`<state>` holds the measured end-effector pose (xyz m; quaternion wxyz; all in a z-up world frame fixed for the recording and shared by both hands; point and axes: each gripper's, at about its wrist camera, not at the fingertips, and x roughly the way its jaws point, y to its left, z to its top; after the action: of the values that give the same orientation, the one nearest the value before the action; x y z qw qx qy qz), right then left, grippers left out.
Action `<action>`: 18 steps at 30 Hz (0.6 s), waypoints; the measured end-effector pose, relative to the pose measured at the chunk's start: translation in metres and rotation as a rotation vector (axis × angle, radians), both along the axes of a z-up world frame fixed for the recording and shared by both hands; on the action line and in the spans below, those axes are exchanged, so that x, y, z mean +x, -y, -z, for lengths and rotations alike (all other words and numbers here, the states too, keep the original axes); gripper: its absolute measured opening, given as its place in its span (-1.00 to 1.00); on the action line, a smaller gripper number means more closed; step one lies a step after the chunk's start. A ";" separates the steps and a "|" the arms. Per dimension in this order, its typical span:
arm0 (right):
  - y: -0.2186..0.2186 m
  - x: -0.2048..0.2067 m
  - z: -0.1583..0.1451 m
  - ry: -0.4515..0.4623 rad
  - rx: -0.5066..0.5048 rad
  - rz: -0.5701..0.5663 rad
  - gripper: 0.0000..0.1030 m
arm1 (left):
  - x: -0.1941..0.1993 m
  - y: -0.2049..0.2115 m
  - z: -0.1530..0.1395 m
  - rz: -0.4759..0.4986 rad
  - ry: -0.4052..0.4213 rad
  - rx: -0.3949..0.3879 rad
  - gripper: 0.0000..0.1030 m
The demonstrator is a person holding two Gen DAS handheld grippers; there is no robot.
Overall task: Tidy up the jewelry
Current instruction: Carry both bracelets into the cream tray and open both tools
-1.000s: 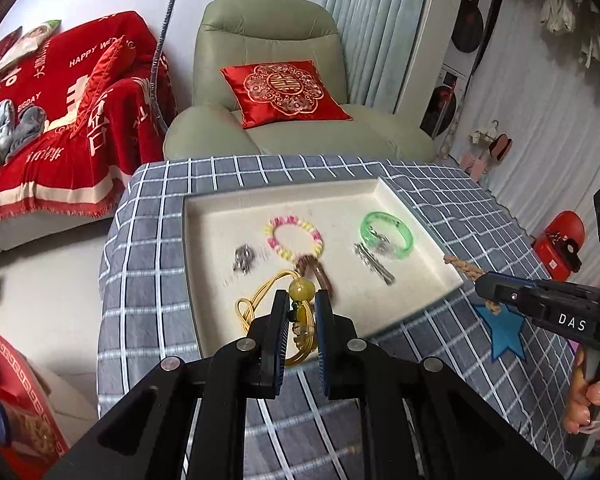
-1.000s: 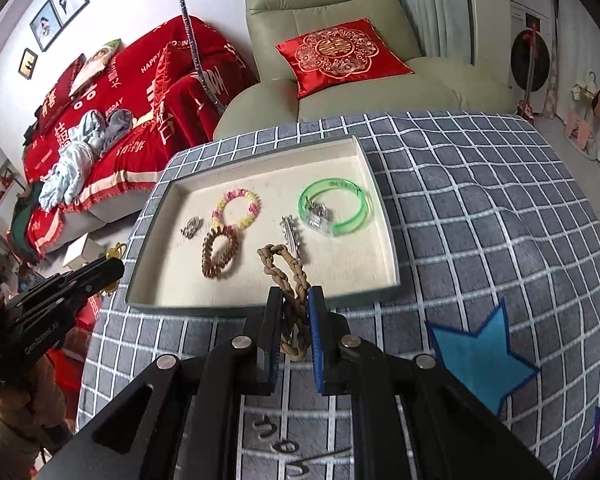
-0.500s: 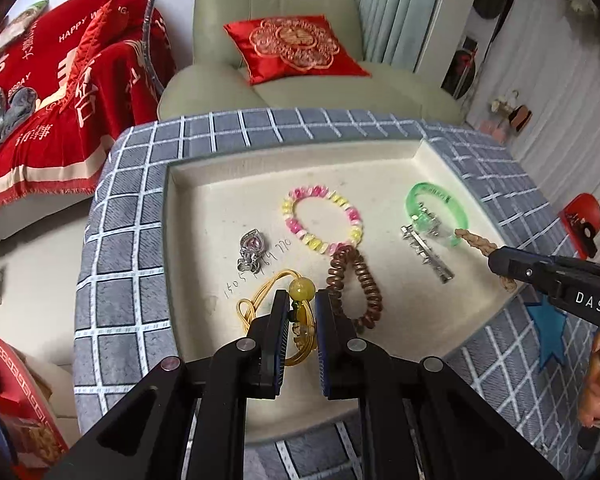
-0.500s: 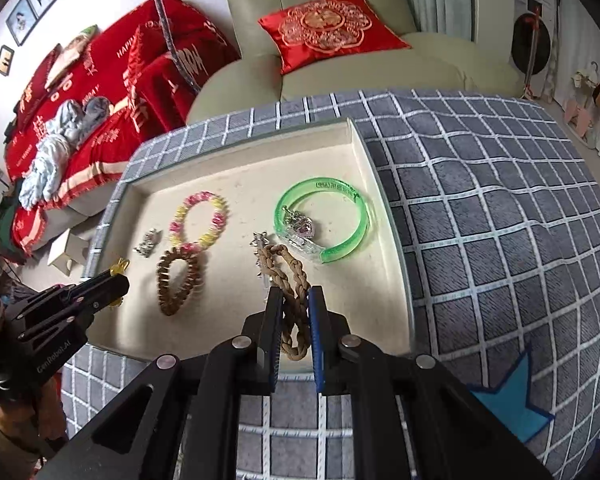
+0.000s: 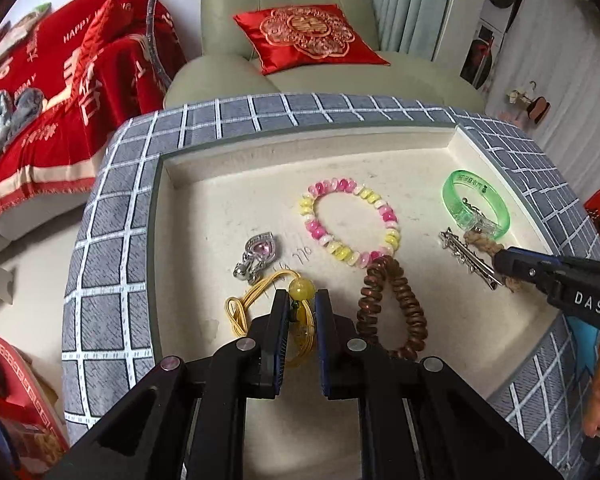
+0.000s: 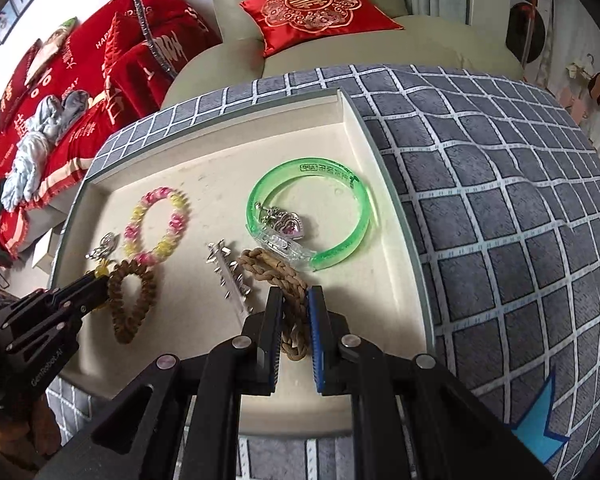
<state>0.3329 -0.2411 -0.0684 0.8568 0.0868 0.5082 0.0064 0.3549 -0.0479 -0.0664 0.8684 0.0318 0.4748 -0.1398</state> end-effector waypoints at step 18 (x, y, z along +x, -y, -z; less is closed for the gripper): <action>-0.011 -0.005 -0.013 0.043 0.027 -0.024 0.16 | -0.007 0.007 0.000 0.000 0.042 0.061 -0.42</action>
<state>0.3275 -0.2299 -0.0559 0.8662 0.0919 0.4906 0.0255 0.3475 -0.0553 -0.0668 0.8768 0.0611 0.4605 -0.1245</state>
